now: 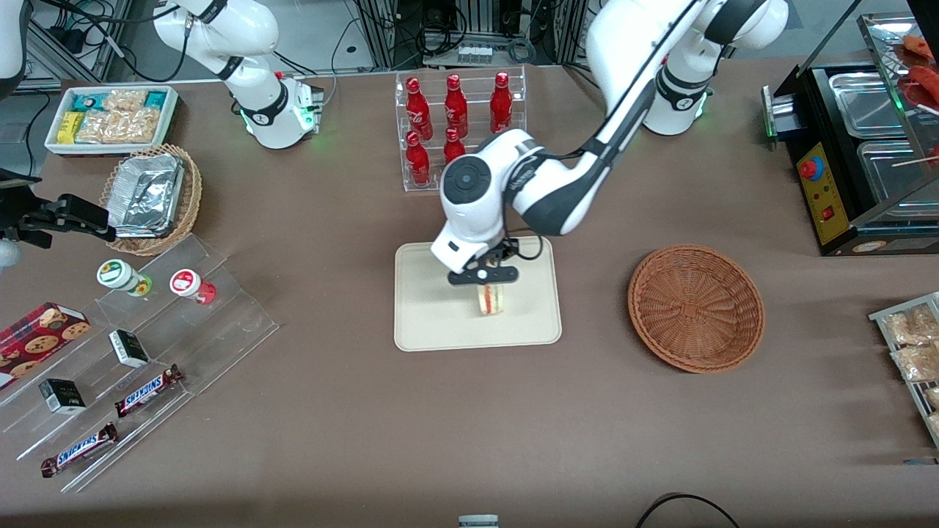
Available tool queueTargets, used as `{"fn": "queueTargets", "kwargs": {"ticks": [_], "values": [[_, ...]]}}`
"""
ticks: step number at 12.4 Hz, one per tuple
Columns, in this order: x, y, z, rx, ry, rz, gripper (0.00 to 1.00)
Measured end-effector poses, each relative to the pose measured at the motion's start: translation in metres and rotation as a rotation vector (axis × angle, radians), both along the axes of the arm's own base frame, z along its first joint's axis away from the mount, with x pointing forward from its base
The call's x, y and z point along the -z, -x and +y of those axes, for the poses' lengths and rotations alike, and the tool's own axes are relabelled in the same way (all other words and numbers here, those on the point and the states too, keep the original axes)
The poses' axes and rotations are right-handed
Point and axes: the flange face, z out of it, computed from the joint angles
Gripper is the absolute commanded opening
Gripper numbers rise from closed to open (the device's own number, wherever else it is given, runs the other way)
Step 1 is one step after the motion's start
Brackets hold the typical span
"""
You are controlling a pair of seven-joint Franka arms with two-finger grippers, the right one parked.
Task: Place sandwich from basket to tray
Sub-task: 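Lift the sandwich and carry it with the left gripper over the cream tray, then lower the sandwich onto the tray and open the left gripper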
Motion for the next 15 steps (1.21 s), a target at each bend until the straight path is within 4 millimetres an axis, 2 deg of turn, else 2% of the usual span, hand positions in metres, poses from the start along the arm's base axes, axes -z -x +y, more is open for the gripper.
{"fn": "queueTargets", "kwargs": {"ticks": [7, 9, 10, 11, 12, 15], "values": [[0.051, 0.015, -0.021, 0.007, -0.011, -0.041, 0.00], [0.061, 0.020, -0.023, 0.010, -0.024, -0.046, 0.00], [0.064, 0.021, -0.023, 0.008, -0.028, -0.045, 0.13], [0.066, 0.021, -0.023, 0.005, -0.029, -0.044, 0.90], [0.067, 0.021, -0.023, 0.002, -0.029, -0.045, 1.00], [0.065, 0.020, -0.023, -0.006, -0.029, -0.048, 1.00]]}}
